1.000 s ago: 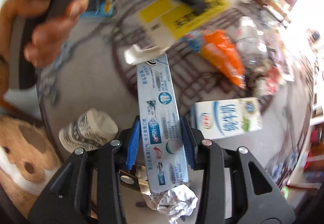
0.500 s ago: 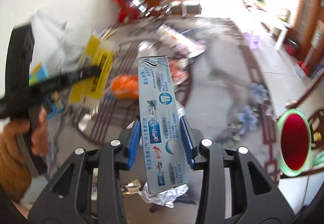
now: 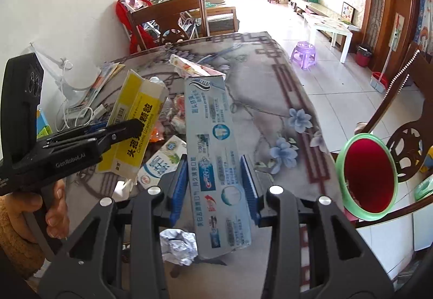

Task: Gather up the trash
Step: 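Carry the yellow medicine box and toothpaste box in both tools toward the red bin, then open both tools over the red bin to drop the two boxes, then move both open tools back over the trash on the table, then grasp the crumpled foil with the right tool while the left tool grasps the brown box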

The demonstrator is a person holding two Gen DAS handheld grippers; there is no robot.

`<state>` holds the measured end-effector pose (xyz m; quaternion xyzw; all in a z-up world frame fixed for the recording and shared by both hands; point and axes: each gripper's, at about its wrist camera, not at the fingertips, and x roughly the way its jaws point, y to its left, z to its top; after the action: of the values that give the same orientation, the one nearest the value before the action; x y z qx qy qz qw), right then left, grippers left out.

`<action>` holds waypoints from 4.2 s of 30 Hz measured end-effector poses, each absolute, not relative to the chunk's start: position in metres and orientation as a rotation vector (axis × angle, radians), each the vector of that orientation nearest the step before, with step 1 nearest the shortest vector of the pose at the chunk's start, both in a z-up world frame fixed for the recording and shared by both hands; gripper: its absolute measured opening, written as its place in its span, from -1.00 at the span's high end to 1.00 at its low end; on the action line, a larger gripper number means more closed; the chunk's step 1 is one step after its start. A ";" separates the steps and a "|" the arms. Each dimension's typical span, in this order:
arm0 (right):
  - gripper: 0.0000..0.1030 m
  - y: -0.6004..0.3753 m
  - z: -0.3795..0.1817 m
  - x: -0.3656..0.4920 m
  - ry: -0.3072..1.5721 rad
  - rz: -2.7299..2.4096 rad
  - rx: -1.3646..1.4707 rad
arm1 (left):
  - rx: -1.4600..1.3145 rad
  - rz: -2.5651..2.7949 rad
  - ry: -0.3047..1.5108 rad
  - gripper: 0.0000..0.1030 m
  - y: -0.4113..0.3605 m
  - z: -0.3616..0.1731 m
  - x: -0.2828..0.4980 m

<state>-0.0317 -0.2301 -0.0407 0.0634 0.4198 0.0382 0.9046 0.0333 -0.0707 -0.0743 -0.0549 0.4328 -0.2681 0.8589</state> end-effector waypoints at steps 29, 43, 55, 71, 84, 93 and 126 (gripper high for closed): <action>0.29 -0.411 -0.050 -0.071 0.844 -0.090 0.287 | 0.006 -0.689 0.951 0.41 -0.245 -0.074 0.017; 0.29 -0.497 -0.077 -0.070 0.875 -0.223 0.356 | 0.053 -0.693 0.976 0.41 -0.298 -0.075 0.009; -0.20 -0.547 -0.085 -0.049 0.816 -0.334 0.323 | 0.127 -0.746 0.982 0.41 -0.364 -0.080 0.008; -0.26 -0.614 -0.071 -0.119 0.750 -0.579 0.430 | 0.181 -0.908 1.040 -0.18 -0.504 -0.103 0.028; -0.29 -0.561 -0.057 -0.104 0.749 -0.477 0.369 | 0.111 -0.751 0.877 -0.26 -0.392 -0.047 0.025; -0.35 -0.475 -0.052 -0.078 0.783 -0.322 0.273 | 0.038 -0.617 0.930 -0.26 -0.280 -0.059 0.009; -0.48 -0.148 -0.145 -0.037 1.272 0.247 0.141 | -0.020 -0.454 1.012 -0.29 0.030 -0.103 0.001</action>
<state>-0.0366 -0.1478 -0.1453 0.0658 0.5918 0.1152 0.7951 0.0011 0.0304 -0.1031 -0.0095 0.4807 -0.2156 0.8499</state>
